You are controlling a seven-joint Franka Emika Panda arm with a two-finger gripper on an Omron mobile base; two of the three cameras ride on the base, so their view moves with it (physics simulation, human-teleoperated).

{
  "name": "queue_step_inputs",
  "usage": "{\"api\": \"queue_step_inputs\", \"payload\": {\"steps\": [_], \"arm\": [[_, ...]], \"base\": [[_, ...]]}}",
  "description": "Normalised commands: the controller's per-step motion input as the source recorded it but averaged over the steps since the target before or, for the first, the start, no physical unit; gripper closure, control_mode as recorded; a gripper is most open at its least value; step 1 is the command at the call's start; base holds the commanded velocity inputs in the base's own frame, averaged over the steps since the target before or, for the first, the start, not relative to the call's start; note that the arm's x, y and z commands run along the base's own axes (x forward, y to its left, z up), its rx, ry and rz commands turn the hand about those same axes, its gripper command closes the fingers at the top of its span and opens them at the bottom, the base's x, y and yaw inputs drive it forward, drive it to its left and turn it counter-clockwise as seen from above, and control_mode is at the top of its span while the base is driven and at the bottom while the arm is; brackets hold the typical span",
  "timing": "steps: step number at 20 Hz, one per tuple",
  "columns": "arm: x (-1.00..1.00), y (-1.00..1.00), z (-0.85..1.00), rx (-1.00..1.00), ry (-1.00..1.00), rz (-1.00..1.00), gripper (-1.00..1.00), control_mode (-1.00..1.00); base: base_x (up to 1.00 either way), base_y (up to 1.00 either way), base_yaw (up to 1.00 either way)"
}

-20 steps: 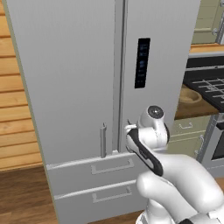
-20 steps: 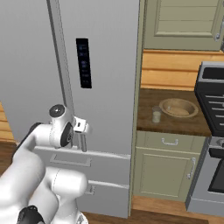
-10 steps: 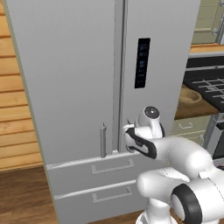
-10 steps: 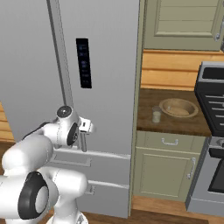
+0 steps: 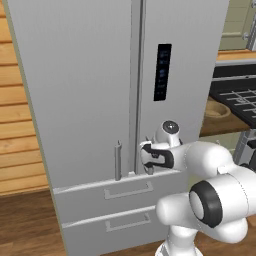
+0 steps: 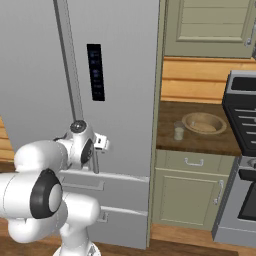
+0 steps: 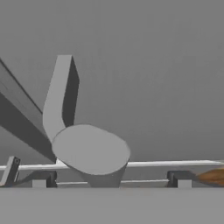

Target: Grab a lemon wedge from the fridge and one ice cube from the ice bowl, and put them in the glass of lemonade.

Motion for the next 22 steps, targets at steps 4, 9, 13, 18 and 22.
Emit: {"api": "queue_step_inputs", "payload": {"steps": [4,9,13,18,22], "arm": [[0.38,0.00,-0.35,0.00,0.01,0.00,-1.00,-1.00],[0.13,0.00,-0.10,0.00,0.10,0.00,-1.00,-1.00],[0.06,0.05,0.00,0.00,0.14,0.00,1.00,-1.00],[0.04,0.06,0.00,0.00,0.10,0.00,1.00,-1.00],[0.01,0.00,-0.26,0.00,-0.04,0.00,1.00,-1.00]], "base": [[0.00,0.00,0.00],[0.00,0.00,0.00],[0.00,0.00,0.00],[0.00,0.00,0.00],[0.00,0.00,0.00]]}}
